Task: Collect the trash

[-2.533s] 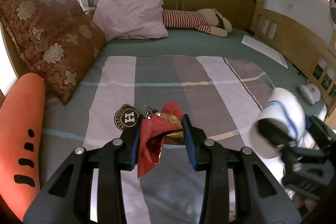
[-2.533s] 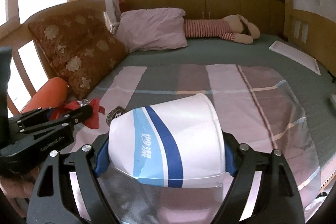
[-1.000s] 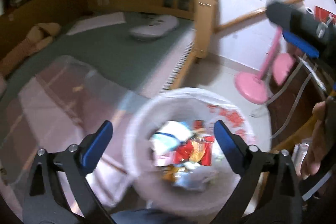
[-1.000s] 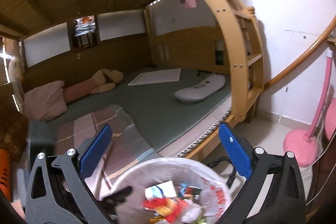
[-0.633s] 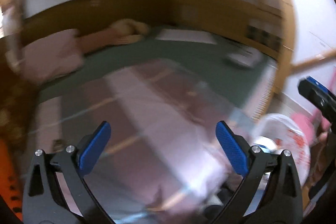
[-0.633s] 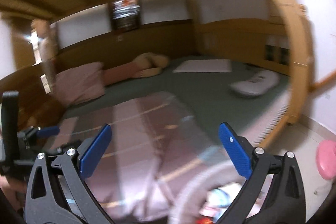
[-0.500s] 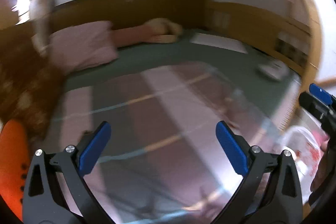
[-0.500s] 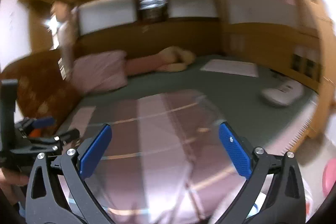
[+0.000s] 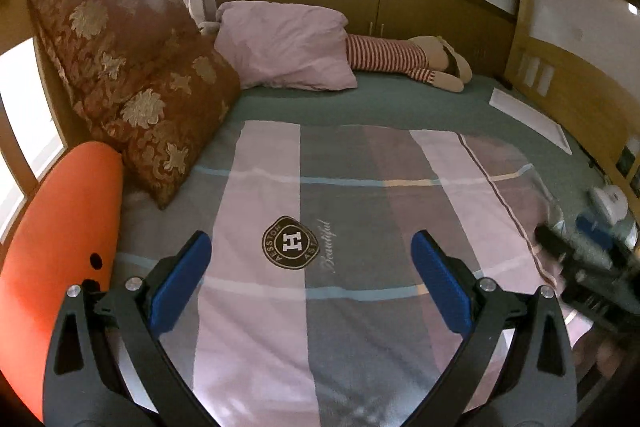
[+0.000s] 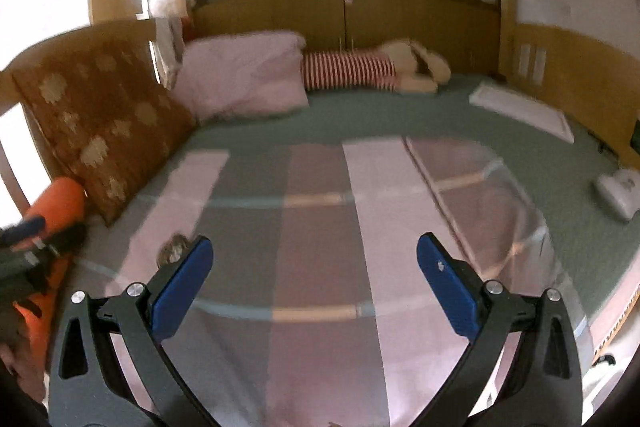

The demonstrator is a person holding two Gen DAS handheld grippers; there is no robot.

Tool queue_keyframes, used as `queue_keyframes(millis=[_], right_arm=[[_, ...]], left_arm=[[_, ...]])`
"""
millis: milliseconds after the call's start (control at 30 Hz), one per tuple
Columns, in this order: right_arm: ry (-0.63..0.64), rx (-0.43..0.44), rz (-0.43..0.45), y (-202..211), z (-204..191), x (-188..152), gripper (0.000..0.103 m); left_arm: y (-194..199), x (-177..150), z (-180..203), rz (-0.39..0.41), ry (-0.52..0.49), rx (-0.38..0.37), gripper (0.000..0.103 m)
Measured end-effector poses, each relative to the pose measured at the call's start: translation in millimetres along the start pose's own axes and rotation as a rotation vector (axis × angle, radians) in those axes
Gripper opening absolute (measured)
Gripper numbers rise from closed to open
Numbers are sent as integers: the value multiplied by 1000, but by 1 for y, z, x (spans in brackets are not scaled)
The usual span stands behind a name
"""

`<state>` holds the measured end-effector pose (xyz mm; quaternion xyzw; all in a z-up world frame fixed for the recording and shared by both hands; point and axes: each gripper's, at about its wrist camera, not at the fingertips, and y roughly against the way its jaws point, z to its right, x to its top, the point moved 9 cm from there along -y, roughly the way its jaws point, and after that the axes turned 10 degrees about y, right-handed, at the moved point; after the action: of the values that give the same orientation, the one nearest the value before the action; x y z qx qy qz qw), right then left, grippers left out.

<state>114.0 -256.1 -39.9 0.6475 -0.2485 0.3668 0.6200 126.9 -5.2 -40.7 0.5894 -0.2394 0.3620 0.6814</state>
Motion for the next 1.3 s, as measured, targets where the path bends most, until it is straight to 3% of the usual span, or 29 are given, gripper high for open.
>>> queue_keyframes(millis=[200,1300], right_arm=[[-5,-15,18,6,8,-2,100],[14,-4,15,6,1,-1,100]], left_arm=[[3,-1,9,-4,22,-36,99],[-2,-16,14,-51,13,-21,99]])
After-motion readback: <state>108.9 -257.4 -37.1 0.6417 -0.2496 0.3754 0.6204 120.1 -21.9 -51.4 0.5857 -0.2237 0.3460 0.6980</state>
